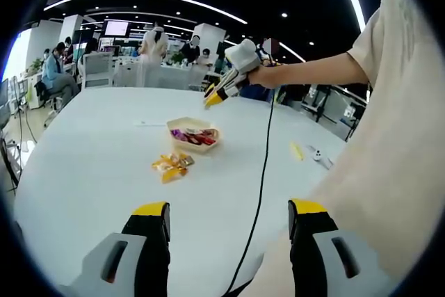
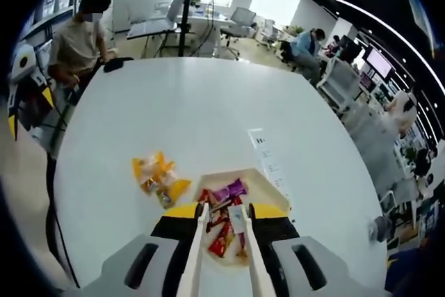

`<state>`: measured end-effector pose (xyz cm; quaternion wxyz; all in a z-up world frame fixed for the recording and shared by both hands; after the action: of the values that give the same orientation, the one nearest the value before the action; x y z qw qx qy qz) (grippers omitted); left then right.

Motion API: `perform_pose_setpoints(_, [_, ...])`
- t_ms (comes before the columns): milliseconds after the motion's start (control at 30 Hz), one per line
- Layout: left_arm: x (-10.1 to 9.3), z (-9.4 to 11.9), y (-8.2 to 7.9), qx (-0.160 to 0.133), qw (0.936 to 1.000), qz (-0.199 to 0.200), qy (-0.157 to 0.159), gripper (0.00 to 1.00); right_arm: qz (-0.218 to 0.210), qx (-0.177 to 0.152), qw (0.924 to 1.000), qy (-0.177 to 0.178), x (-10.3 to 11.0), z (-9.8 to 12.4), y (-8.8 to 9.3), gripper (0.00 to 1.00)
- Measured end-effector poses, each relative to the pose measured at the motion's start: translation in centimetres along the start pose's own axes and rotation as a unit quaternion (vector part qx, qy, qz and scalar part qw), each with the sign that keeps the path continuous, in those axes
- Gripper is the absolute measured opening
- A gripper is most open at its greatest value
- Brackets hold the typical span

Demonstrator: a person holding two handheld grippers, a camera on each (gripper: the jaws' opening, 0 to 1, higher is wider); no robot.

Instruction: Place the target food into the container with the food tongs after gripping and lifting it, then release it inside without dropping or visibly crushing the food.

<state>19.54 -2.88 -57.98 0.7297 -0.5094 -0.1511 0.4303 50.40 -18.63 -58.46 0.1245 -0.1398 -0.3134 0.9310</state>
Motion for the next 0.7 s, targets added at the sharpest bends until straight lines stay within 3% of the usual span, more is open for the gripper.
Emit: perform_pose_setpoints(700, [0.1,0.1,0.1,-0.002,1.0,0.003,-0.003,0.69,-0.006,-0.006,0.9997,-0.024,2.8,-2.0,-0.5,0.28])
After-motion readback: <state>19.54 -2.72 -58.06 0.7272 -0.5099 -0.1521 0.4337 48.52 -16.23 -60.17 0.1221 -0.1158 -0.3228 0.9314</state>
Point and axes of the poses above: the point that each gripper's makers call its tool centre point, and the gripper's own axes: z roughly backward along the fingers, x roughly to its left, y roughly out of its underside, the point moved 2 cm from there along z, roughly backward along the fingers, and after that the axes turned 5 degrees about -z, right-handed, at the moved point
